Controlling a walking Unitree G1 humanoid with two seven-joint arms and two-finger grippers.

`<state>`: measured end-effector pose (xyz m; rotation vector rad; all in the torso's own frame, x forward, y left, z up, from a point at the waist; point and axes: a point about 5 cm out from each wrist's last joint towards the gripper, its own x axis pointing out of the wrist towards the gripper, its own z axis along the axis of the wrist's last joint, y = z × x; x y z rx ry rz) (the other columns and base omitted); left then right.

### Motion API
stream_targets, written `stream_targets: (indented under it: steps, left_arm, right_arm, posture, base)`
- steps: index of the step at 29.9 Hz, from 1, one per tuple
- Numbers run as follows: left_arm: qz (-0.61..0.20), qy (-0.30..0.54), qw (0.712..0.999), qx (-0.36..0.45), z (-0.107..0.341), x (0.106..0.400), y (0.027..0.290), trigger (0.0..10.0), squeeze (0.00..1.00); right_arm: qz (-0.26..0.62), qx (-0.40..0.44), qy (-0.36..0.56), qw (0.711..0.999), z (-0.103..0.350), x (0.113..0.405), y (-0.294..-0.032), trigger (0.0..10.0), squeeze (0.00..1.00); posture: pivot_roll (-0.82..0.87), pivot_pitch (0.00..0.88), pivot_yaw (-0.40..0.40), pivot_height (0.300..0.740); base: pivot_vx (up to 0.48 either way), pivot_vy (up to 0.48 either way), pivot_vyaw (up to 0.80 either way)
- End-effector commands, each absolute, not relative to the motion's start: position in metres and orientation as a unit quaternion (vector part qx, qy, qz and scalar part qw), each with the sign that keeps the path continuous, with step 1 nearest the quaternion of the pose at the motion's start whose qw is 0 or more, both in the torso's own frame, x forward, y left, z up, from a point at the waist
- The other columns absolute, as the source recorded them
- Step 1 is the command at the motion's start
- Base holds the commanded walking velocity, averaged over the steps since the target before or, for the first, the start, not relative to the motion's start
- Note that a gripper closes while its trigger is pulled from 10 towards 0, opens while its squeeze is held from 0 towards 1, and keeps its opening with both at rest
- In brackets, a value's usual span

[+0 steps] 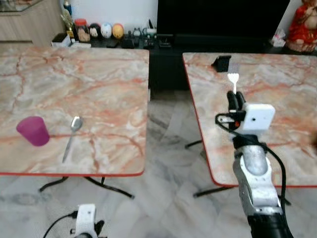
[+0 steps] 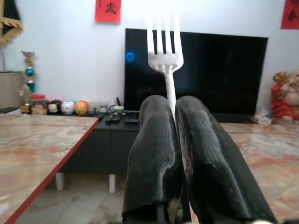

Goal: Setting the table

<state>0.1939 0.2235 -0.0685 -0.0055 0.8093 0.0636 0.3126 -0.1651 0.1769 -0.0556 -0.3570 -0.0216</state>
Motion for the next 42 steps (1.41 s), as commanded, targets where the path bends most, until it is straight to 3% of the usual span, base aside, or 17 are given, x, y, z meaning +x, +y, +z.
stream_targets:
  steps: [1, 42]
  left_arm:
    - [0.033, 0.402, 0.915, 0.006, -0.069, 0.191, 0.228, 10.0, 0.00]
    - [0.023, 0.408, 0.913, 0.003, -0.073, 0.186, 0.221, 10.0, 0.00]
  right_arm:
    - [-0.008, -0.027, -0.185, 0.982, 0.180, 0.313, -0.162, 10.0, 0.00]
    - [-0.024, -0.046, -0.183, 0.982, 0.185, 0.312, -0.179, 10.0, 0.00]
  posture:
    - [0.07, 0.000, -0.002, 0.740]
    - [0.03, 0.000, -0.022, 0.740]
  base:
    - [0.000, -0.319, 0.00]
    - [0.000, -0.316, 0.00]
